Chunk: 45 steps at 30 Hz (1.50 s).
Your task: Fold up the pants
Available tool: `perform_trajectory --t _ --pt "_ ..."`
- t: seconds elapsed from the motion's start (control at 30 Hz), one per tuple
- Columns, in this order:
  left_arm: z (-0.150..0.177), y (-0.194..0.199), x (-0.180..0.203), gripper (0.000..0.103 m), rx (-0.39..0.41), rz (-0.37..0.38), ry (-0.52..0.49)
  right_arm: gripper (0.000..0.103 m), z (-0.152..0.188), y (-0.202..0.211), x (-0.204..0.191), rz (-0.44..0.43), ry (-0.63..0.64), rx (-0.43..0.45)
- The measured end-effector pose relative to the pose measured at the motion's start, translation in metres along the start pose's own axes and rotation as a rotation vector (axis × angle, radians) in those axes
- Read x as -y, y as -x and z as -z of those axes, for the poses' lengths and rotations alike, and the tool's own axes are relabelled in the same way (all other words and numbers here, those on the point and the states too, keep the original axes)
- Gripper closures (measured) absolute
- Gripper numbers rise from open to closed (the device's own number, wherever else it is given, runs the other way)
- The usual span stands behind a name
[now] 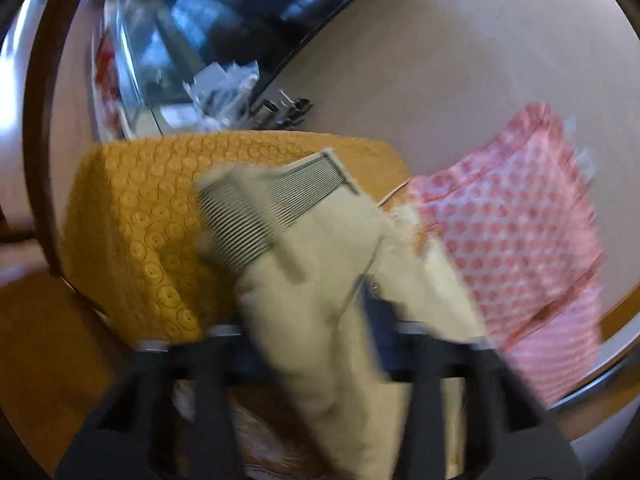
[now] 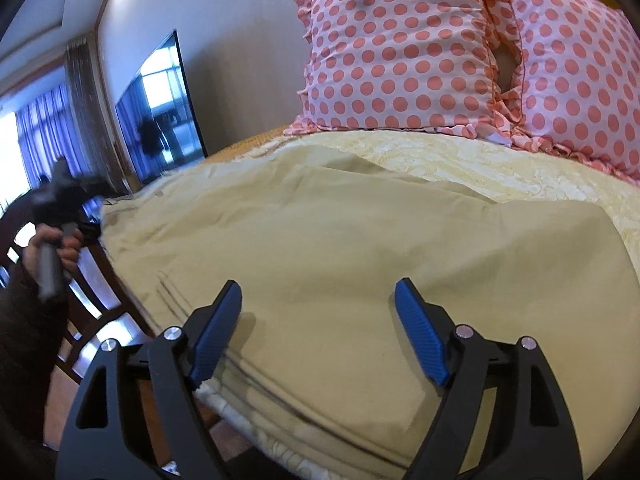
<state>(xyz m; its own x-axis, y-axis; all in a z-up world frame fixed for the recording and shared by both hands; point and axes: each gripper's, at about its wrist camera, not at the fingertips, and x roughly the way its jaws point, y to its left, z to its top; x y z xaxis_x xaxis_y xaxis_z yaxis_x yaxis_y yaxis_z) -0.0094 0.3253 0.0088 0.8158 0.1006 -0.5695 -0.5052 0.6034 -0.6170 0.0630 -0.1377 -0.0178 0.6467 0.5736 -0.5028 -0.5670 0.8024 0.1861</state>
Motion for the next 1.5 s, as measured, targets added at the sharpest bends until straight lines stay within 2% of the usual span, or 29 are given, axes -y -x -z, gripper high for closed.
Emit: perform_trajectory --t 0.1,0.2,0.3,0.4,0.43,0.5,0.57,0.6,0.63,0.73,0.77,0.8,0.83,0.9,0.97,1.1,1.13,1.17,1.23,1.27,1.3,1.33,1.37,1.4,1.5 --pt "0.005 0.010 0.027 0.091 0.046 -0.047 -0.130 0.024 0.001 0.015 0.006 -0.016 -0.019 0.034" --pt "0.007 0.027 0.062 0.093 0.084 -0.010 -0.231 0.024 0.003 0.039 0.016 -0.011 -0.044 0.098" --pt "0.023 0.049 0.129 0.093 0.111 0.071 -0.413 0.023 0.005 0.064 0.032 0.022 -0.079 0.166" --pt "0.069 0.068 0.217 0.093 0.117 0.215 -0.642 0.022 0.011 0.091 0.055 0.096 -0.132 0.221" --pt "0.084 0.073 0.235 0.093 0.109 0.260 -0.692 0.022 0.012 0.096 0.061 0.116 -0.148 0.229" --pt "0.125 0.077 0.274 0.093 0.065 0.370 -0.804 0.022 0.019 0.112 0.077 0.173 -0.195 0.248" --pt "0.178 0.074 0.304 0.093 -0.021 0.468 -0.920 0.022 0.028 0.125 0.093 0.226 -0.243 0.256" --pt "0.203 0.069 0.312 0.093 -0.069 0.496 -0.971 0.022 0.032 0.129 0.098 0.244 -0.259 0.257" --pt "0.238 0.060 0.317 0.093 -0.153 0.523 -1.032 0.022 0.036 0.134 0.106 0.266 -0.277 0.256" --pt "0.311 0.031 0.309 0.093 -0.367 0.525 -1.157 0.022 0.049 0.144 0.124 0.330 -0.329 0.241" --pt "0.328 0.028 0.303 0.093 -0.367 0.510 -1.200 0.022 0.052 0.146 0.130 0.343 -0.345 0.236" --pt "0.340 0.033 0.298 0.093 -0.298 0.490 -1.248 0.022 0.055 0.148 0.137 0.355 -0.367 0.231" --pt "0.340 0.037 0.296 0.093 -0.276 0.486 -1.256 0.022 0.058 0.150 0.140 0.362 -0.383 0.230" --pt "0.329 0.042 0.299 0.093 -0.281 0.498 -1.210 0.022 0.060 0.152 0.148 0.371 -0.409 0.234" --pt "0.323 0.055 0.304 0.093 -0.247 0.516 -1.173 0.022 0.061 0.153 0.152 0.372 -0.421 0.242" --pt "0.354 0.047 0.300 0.089 -0.260 0.444 -1.306 0.022 0.058 0.158 0.152 0.369 -0.421 0.257" --pt "0.360 0.051 0.299 0.087 -0.230 0.443 -1.320 0.022 0.056 0.161 0.152 0.368 -0.420 0.265" --pt "0.360 0.052 0.300 0.082 -0.218 0.451 -1.323 0.022 0.053 0.164 0.151 0.369 -0.415 0.275" --pt "0.352 0.063 0.296 0.078 -0.238 0.500 -1.299 0.021 0.047 0.169 0.148 0.365 -0.398 0.291" --pt "0.345 0.070 0.294 0.057 -0.257 0.540 -1.278 0.021 0.044 0.170 0.147 0.357 -0.391 0.295" --pt "0.335 0.076 0.290 0.024 -0.269 0.586 -1.249 0.021 0.037 0.171 0.144 0.328 -0.381 0.298" --pt "0.318 0.085 0.283 0.014 -0.244 0.633 -1.194 0.021 0.032 0.170 0.142 0.300 -0.372 0.299" --pt "0.305 0.090 0.277 0.011 -0.214 0.647 -1.159 0.020 0.027 0.168 0.137 0.267 -0.357 0.298" --pt "0.287 0.093 0.270 0.011 -0.176 0.625 -1.128 0.019 0.019 0.163 0.130 0.221 -0.331 0.290" --pt "0.251 0.078 0.259 0.011 -0.104 0.497 -1.051 0.018 0.000 0.134 0.109 0.086 -0.254 0.214"
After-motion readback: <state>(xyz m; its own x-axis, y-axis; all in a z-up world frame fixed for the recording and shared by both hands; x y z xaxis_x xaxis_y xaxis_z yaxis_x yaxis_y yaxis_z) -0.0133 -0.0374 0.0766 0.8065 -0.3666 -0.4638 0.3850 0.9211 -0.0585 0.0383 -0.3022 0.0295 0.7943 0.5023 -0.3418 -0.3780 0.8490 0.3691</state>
